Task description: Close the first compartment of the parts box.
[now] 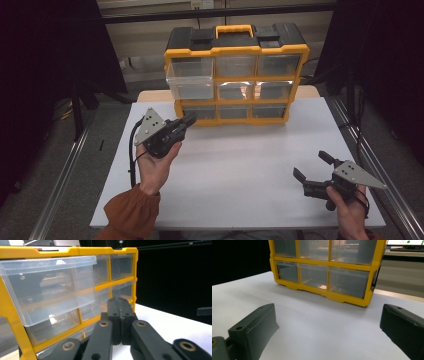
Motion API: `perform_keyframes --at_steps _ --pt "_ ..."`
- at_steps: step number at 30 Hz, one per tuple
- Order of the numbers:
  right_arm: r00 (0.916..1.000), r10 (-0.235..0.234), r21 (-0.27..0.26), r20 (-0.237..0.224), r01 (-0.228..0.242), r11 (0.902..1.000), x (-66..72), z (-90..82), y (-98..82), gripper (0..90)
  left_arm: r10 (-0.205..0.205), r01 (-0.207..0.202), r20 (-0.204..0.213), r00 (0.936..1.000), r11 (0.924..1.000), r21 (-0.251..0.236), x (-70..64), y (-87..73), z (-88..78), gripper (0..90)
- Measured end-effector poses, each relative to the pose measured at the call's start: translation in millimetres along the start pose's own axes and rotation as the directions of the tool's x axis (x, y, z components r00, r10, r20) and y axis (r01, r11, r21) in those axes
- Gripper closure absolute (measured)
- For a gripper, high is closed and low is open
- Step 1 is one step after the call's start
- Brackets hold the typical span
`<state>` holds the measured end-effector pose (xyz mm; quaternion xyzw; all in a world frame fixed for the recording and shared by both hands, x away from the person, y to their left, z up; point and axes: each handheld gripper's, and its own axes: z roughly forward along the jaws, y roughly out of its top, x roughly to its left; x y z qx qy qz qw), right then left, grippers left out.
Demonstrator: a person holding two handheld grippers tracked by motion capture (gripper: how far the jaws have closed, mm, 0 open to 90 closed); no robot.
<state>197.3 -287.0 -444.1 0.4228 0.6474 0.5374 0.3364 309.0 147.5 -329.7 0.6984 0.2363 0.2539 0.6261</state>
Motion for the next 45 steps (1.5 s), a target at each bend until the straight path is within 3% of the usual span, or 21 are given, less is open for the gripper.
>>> perform_keyframes --at_steps 9,12,14,19,34,40,45 --pt "0.9999 -0.002 0.0 -0.013 0.002 1.0 -0.4 -0.2 -0.3 0.1 -0.018 0.018 -0.018 0.9997 0.9998 -0.01 5.3 6.9 5.2 90.0" --pt "0.9999 -0.003 -0.002 -0.015 0.003 1.0 -0.1 0.1 -0.2 0.0 -0.005 0.004 -0.024 0.9997 0.9999 -0.01 12.6 9.2 6.1 90.0" --pt "0.9999 -0.004 -0.003 -0.016 0.004 1.0 -0.3 -0.2 -0.3 0.0 -0.019 0.018 -0.023 0.9996 0.9993 -0.032 14.5 8.6 8.0 90.0" --pt "0.9998 -0.005 -0.007 -0.018 0.005 1.0 -0.7 -0.3 -0.5 0.0 -0.034 0.033 -0.044 0.9984 0.9989 -0.033 21.4 6.3 12.4 90.0" --pt "0.9998 0.0 -0.006 -0.018 0.0 1.0 0.2 -0.3 -0.5 0.0 -0.058 0.057 -0.063 0.9963 0.9983 -0.012 40.0 -0.4 28.4 90.0" --pt "0.9999 -0.001 -0.006 -0.017 0.001 1.0 0.6 -0.3 -0.5 0.0 -0.058 0.058 -0.1 0.9933 0.9983 0.0 46.1 -3.7 32.3 90.0" --pt "0.9997 -0.002 -0.007 -0.023 0.002 1.0 0.7 0.0 -0.8 0.0 -0.066 0.066 -0.104 0.9924 0.9978 0.001 49.5 -4.4 35.5 90.0"
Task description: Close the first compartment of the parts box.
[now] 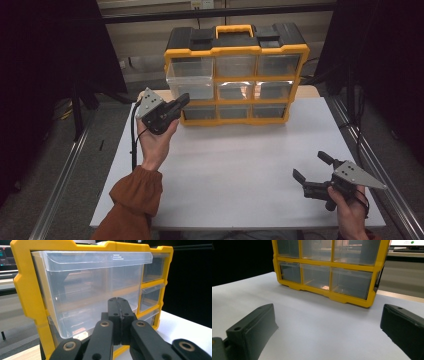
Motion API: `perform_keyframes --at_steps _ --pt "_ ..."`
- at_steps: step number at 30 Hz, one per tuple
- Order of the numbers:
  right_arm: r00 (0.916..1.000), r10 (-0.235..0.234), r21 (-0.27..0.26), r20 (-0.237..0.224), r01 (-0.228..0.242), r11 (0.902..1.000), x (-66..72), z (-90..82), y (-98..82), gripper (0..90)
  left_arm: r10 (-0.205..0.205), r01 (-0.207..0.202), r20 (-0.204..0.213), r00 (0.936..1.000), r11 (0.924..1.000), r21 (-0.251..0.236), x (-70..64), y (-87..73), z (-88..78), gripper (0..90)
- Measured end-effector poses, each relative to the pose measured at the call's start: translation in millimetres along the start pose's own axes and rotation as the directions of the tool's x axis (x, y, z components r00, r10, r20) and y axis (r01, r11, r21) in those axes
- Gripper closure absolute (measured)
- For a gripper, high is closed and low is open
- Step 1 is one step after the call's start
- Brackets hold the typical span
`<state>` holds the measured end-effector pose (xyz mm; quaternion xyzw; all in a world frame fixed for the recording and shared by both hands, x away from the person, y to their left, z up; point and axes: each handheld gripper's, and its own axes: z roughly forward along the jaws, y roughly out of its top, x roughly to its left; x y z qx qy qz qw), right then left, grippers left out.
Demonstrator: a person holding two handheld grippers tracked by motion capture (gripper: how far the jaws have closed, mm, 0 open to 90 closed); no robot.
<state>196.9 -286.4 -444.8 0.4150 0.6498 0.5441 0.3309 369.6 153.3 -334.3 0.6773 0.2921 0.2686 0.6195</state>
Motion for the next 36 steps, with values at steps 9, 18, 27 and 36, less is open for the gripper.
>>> perform_keyframes --at_steps 9,18,27,36 --pt "1.0 -0.006 -0.002 0.003 0.006 1.0 0.1 -0.4 0.2 0.0 0.012 -0.012 -0.018 0.9998 0.9999 -0.004 0.8 5.6 6.2 90.0" --pt "1.0 -0.006 -0.002 0.002 0.006 1.0 0.0 -0.4 0.1 0.0 -0.002 0.002 -0.032 0.9995 1.0 -0.004 5.0 3.4 11.8 90.0" --pt "1.0 -0.006 0.0 0.007 0.006 1.0 0.0 -0.2 0.1 0.0 0.019 -0.019 -0.04 0.999 0.9998 0.001 5.4 4.6 15.0 90.0" --pt "0.9999 -0.008 -0.003 0.008 0.008 1.0 -0.1 -0.5 0.2 0.0 0.008 -0.008 -0.047 0.9989 1.0 -0.003 7.9 4.6 17.0 90.0"
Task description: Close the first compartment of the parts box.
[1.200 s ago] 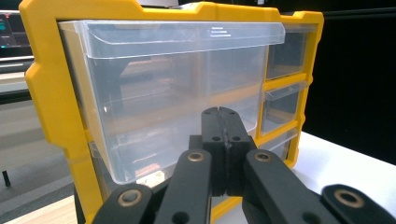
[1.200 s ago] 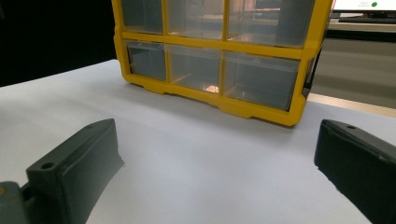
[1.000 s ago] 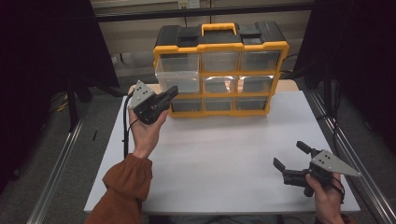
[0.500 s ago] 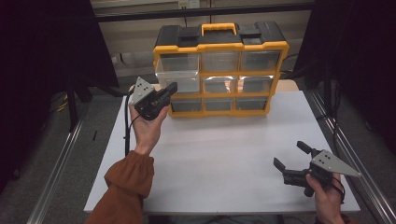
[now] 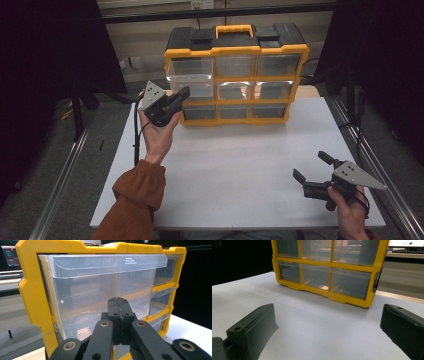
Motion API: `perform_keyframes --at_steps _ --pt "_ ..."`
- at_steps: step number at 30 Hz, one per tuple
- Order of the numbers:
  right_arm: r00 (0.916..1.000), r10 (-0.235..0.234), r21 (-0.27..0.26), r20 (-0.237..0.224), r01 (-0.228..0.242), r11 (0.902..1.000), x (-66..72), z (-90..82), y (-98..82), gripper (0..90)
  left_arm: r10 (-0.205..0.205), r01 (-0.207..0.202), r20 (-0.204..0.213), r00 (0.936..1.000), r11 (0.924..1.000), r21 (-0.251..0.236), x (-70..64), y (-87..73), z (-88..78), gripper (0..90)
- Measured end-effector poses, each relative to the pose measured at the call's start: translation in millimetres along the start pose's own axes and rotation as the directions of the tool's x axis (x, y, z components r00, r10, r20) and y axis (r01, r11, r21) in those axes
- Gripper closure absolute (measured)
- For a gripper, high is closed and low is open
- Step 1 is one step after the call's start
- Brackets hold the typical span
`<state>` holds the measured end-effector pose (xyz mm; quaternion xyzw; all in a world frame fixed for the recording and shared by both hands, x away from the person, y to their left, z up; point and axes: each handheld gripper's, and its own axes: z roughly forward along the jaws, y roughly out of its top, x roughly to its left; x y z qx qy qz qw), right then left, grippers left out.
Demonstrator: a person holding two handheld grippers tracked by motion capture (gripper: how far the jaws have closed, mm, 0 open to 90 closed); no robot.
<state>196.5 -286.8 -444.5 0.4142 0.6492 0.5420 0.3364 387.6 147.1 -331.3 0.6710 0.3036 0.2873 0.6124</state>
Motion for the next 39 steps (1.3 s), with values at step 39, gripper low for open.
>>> perform_keyframes --at_steps 39 --pt "0.9999 0.011 -0.001 -0.005 -0.011 0.9999 -0.2 0.2 -0.4 0.0 0.005 -0.005 -0.023 0.9997 1.0 0.006 8.1 0.3 15.8 90.0"
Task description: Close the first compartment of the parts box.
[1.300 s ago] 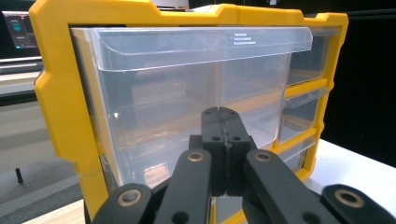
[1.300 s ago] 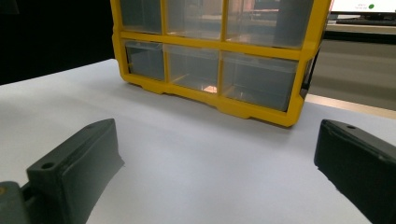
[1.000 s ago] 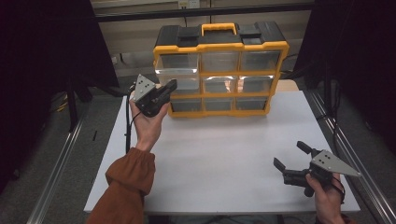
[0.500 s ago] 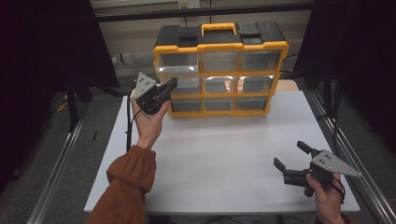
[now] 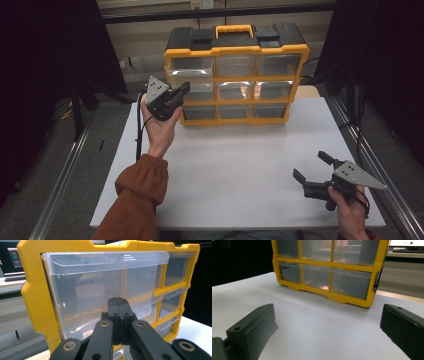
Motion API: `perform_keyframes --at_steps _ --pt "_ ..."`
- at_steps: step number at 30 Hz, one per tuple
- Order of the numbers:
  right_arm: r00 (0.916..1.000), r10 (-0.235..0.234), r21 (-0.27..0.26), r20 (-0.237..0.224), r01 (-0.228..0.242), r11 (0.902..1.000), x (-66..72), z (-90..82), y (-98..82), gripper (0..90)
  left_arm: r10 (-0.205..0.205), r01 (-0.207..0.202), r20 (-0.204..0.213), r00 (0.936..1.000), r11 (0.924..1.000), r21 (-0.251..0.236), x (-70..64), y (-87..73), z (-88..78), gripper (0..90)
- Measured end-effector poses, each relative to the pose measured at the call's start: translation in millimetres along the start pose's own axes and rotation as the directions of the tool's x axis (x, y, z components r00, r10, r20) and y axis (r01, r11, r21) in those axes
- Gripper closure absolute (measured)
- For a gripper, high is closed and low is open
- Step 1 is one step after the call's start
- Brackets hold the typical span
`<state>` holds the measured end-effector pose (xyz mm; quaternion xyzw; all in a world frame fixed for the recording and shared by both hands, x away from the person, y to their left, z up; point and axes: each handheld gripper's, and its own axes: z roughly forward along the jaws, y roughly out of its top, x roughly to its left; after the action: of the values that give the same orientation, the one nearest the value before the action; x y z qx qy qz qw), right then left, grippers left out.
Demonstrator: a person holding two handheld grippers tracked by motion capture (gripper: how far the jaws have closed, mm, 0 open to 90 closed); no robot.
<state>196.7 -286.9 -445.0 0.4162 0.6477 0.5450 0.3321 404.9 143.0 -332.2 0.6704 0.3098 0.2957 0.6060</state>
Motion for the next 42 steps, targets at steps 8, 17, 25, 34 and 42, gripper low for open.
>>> perform_keyframes --at_steps 8,17,25,34,42 --pt "1.0 0.0 0.001 0.002 0.0 1.0 0.2 0.3 0.0 0.0 0.006 -0.006 -0.007 1.0 1.0 -0.003 1.0 0.5 2.7 90.0" --pt "1.0 0.0 0.001 0.001 0.0 1.0 0.2 0.1 -0.1 0.0 0.007 -0.007 -0.014 0.9999 1.0 0.002 2.3 1.1 5.4 90.0" --pt "1.0 0.0 0.001 0.004 0.0 1.0 0.0 0.2 -0.1 0.0 -0.013 0.013 -0.011 0.9999 0.9999 -0.003 2.1 1.5 7.3 90.0" --pt "1.0 0.005 0.001 0.003 -0.005 1.0 0.1 0.2 -0.2 0.0 -0.021 0.021 -0.019 0.9996 0.9998 -0.001 3.8 2.7 11.1 90.0" --pt "1.0 0.005 -0.001 0.002 -0.005 1.0 0.0 0.1 -0.3 0.0 -0.016 0.016 -0.021 0.9996 0.9999 0.004 5.4 3.3 13.5 90.0"
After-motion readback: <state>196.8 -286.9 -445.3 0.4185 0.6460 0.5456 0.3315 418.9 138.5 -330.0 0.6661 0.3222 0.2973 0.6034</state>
